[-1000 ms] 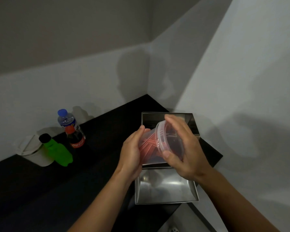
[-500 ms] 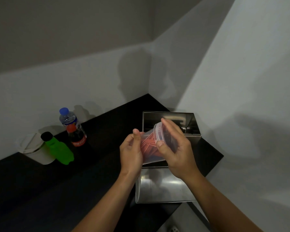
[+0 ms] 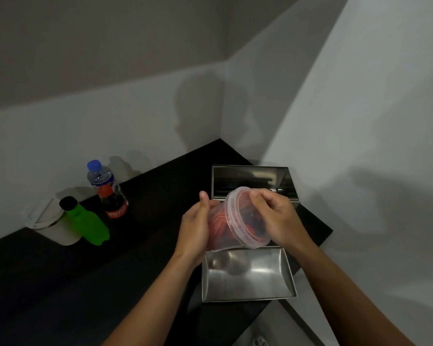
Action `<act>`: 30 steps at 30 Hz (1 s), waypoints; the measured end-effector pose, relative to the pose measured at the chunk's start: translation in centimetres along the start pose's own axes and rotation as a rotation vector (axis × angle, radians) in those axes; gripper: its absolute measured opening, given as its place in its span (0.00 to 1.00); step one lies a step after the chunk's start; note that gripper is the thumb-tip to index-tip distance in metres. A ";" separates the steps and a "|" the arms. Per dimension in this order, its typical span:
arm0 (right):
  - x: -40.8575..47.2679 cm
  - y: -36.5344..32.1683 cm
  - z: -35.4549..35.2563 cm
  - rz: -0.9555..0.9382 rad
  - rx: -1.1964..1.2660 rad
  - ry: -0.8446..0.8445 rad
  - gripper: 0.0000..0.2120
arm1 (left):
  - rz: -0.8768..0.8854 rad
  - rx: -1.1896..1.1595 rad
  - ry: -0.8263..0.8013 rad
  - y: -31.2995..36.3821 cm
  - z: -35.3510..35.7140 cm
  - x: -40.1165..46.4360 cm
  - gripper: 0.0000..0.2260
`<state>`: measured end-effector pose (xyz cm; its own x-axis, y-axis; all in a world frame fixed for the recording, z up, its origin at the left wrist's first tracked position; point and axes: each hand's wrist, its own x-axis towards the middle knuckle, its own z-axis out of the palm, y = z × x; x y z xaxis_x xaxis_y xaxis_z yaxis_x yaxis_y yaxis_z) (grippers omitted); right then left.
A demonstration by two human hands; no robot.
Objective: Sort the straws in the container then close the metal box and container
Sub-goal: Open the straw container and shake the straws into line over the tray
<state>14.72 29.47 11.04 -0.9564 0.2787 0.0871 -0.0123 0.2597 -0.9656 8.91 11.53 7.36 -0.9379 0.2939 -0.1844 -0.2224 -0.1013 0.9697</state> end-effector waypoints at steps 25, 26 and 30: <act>-0.6 0.5 3.8 0.093 0.083 0.242 0.15 | 0.259 0.108 0.185 1.3 0.4 -0.2 0.12; -0.6 0.6 3.9 0.088 0.077 0.228 0.14 | 0.245 0.099 0.186 1.3 0.2 -0.2 0.12; -0.7 0.7 4.3 0.069 0.086 0.165 0.12 | 0.214 0.110 0.191 1.4 -1.3 0.0 0.13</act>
<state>14.11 25.47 9.22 -0.8950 0.4430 0.0519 0.0201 0.1562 -0.9875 8.29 10.16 8.55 -0.9957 0.0920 0.0088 0.0056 -0.0348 0.9994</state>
